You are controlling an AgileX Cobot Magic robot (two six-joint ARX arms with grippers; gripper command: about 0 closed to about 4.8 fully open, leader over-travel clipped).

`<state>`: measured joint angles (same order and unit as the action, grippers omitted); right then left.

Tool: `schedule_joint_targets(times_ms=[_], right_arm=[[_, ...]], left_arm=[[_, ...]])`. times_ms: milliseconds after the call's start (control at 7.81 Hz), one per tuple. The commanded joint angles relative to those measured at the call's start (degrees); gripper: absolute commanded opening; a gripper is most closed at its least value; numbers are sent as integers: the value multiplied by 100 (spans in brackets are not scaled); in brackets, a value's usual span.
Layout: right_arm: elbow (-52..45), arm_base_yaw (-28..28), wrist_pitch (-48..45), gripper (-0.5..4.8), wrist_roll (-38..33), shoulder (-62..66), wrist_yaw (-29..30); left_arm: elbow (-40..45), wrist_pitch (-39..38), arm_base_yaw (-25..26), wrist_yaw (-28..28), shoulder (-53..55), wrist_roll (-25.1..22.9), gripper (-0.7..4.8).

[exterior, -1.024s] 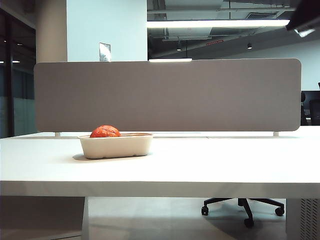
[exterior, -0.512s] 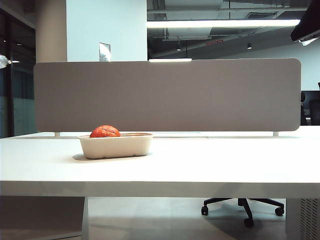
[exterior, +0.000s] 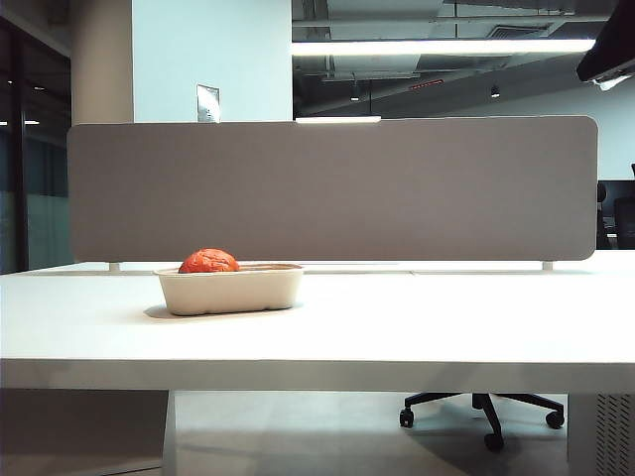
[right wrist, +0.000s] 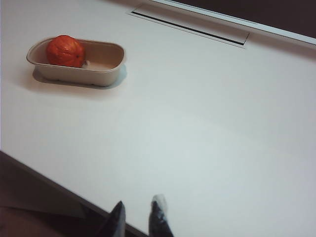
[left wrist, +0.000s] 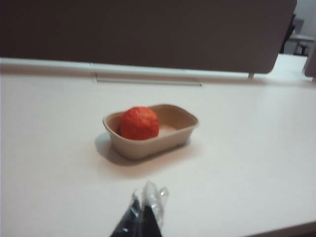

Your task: Pick up the orange and place it into the paper lunchbox.

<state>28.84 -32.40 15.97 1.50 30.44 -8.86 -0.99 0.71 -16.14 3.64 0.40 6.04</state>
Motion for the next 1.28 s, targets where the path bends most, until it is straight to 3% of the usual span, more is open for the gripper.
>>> schedule_joint_targets(times_ms=[128, 256, 384, 1280], right_arm=[[20, -7, -76, 73, -11, 0, -9], [20, -7, -76, 73, -11, -2, -9], [20, -7, -76, 73, -11, -2, -7], [-33, 13, -122, 73, 4, -55, -94]], left_arm=[[79, -221, 1491, 4, -22, -24, -6], [79, -431, 1742, -269, -22, -623, -6], [79, -431, 1392, -520, -22, -625, -6], [74, -450, 1373, -533, -20, -605, -2]])
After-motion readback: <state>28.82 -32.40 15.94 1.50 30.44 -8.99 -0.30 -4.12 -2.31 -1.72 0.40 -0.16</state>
